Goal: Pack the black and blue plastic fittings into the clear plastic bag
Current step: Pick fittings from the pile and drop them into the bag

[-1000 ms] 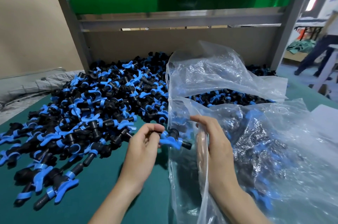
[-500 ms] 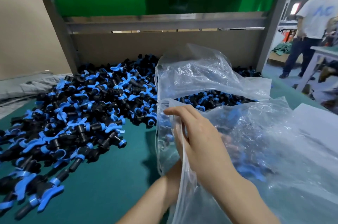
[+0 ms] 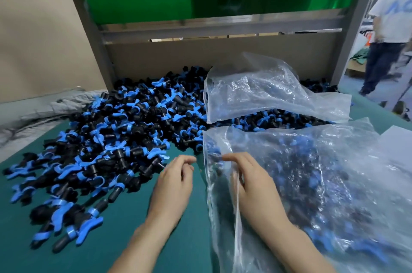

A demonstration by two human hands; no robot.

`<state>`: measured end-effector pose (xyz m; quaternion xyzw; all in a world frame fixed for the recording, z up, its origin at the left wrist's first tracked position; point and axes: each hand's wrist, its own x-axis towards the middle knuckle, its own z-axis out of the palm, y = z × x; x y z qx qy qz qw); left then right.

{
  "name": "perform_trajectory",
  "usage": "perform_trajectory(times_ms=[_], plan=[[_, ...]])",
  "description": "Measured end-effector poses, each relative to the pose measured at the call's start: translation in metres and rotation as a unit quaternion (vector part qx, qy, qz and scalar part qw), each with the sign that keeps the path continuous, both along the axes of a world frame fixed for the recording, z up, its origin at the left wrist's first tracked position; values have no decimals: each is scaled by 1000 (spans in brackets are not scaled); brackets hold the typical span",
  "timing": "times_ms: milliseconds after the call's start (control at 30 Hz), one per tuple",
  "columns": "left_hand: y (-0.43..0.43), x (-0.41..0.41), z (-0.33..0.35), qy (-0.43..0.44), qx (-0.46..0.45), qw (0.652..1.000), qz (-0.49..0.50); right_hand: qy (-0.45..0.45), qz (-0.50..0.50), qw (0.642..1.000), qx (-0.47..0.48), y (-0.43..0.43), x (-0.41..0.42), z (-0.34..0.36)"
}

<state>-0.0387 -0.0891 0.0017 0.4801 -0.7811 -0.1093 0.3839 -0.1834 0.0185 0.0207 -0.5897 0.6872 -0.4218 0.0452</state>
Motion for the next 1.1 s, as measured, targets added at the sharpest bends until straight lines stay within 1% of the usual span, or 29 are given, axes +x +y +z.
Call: perform_trajectory(times_ms=[33,67,100,133,200,300,367,400,500,567,667,733,767,833,867,900,967,1100], plan=[[-2,11,-6,48,61,997,16,22,-4,1000,18,-1,1,-4],[-9,21,-6,32,61,996,61,39,-7,999,34,-2,1,-7],[-7,15,-5,10,28,997,73,50,-10,998,46,-4,0,-10],[3,4,0,-8,18,996,84,56,-14,997,55,-5,-2,-11],[7,5,2,-6,-8,992,128,56,-24,996,64,-6,-4,-14],[-2,30,10,-27,-49,974,221,56,-34,996,59,-9,-6,-18],[-1,34,9,-72,-52,960,265,65,-38,995,64,-10,-6,-20],[-2,37,8,-93,-47,958,267,68,-38,995,68,-11,-6,-20],[-6,38,0,-168,36,955,240,76,-35,993,81,-10,-6,-21],[-9,37,-5,-205,35,949,235,76,-29,994,77,-10,-6,-21],[-12,38,-2,-202,18,950,237,70,-26,994,74,-9,-6,-20],[-11,36,0,-165,9,962,217,70,-27,994,77,-8,-5,-20],[-10,34,2,-124,14,974,190,68,-26,994,76,-8,-5,-20],[-4,26,5,-4,34,993,113,61,-24,995,74,-8,-5,-19],[1,21,5,52,52,995,71,60,-25,995,73,-9,-5,-19],[5,15,5,89,73,993,33,59,-26,995,72,-9,-5,-19],[12,5,1,124,111,986,-19,59,-26,996,68,-8,-5,-19],[16,-3,-8,153,156,973,-69,42,-27,997,60,-7,-5,-18]])
